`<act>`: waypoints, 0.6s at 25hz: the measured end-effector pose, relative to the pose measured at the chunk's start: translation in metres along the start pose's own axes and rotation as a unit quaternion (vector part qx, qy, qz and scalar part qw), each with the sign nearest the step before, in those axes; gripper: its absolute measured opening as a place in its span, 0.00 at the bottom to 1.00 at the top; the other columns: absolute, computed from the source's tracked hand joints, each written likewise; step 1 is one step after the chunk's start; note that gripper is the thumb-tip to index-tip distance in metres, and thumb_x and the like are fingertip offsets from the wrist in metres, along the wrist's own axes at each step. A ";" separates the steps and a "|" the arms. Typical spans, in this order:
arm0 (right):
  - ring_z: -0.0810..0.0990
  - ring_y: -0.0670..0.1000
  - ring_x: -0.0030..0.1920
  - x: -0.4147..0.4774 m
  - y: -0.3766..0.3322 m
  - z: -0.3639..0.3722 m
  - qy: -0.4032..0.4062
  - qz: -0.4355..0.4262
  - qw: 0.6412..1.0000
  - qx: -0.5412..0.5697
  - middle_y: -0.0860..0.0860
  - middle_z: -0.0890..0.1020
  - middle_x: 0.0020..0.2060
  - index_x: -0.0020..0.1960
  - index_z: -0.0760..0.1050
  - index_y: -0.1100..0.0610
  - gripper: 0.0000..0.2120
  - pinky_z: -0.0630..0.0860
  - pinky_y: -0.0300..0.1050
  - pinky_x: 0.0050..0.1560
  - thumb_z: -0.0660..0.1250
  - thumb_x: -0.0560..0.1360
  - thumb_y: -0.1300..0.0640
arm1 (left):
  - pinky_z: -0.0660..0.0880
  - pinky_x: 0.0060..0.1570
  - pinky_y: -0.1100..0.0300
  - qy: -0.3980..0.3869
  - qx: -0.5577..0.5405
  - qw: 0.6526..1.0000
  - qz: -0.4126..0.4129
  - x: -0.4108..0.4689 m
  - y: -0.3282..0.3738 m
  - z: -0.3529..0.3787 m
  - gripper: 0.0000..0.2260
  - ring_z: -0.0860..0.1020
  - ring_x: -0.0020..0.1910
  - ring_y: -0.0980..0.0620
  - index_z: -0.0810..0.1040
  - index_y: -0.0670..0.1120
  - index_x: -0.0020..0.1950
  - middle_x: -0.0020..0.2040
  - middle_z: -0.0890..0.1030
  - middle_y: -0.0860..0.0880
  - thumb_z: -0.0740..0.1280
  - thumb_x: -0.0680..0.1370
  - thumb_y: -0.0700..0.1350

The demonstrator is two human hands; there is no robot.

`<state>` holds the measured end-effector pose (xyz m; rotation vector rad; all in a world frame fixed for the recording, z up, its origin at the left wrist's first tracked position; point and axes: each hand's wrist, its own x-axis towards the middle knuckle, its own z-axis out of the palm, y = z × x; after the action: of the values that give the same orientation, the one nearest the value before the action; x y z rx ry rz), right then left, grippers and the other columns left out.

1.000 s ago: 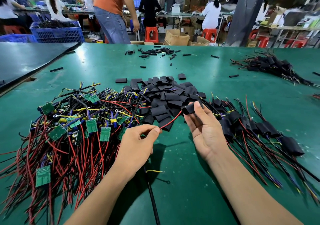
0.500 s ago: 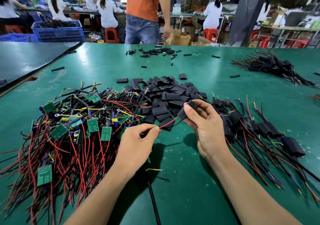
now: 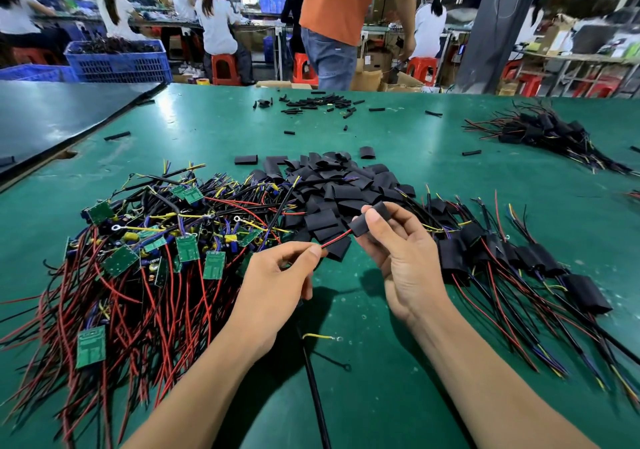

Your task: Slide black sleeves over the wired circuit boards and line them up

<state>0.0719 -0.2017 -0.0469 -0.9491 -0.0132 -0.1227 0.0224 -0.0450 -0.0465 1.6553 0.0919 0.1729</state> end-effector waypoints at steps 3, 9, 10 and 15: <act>0.86 0.50 0.44 -0.009 0.010 0.007 -0.019 0.035 0.999 0.006 0.55 0.87 0.46 0.53 0.76 0.59 0.19 0.83 0.43 0.45 0.75 0.64 0.61 | 0.68 0.28 0.65 -0.023 -0.096 0.994 -0.049 0.000 0.001 0.007 0.04 0.71 0.25 0.51 0.79 0.43 0.47 0.29 0.76 0.46 0.66 0.80 0.39; 0.86 0.51 0.41 -0.015 0.016 0.009 -0.052 0.068 0.995 -0.060 0.55 0.87 0.46 0.54 0.75 0.59 0.11 0.82 0.42 0.41 0.67 0.75 0.72 | 0.70 0.34 0.58 -0.031 -0.175 0.979 -0.103 0.004 0.003 0.008 0.05 0.77 0.28 0.49 0.73 0.42 0.49 0.34 0.81 0.44 0.63 0.79 0.33; 0.86 0.50 0.40 -0.014 0.015 0.008 -0.044 0.070 0.995 -0.053 0.54 0.87 0.44 0.53 0.75 0.59 0.12 0.82 0.41 0.39 0.67 0.75 0.72 | 0.72 0.36 0.57 -0.034 -0.190 0.976 -0.106 0.004 0.003 0.008 0.06 0.79 0.30 0.49 0.73 0.42 0.50 0.37 0.82 0.44 0.64 0.78 0.32; 0.86 0.47 0.38 0.001 0.003 0.000 0.016 0.073 0.997 0.003 0.51 0.87 0.41 0.51 0.75 0.57 0.12 0.82 0.39 0.38 0.65 0.76 0.73 | 0.81 0.37 0.57 -0.069 -0.210 0.965 -0.141 0.003 0.003 0.003 0.10 0.84 0.39 0.44 0.74 0.38 0.58 0.47 0.83 0.39 0.68 0.77 0.34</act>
<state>0.0728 -0.2002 -0.0494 -0.9382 0.0844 -0.0023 0.0257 -0.0477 -0.0434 1.2095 0.1714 -0.1352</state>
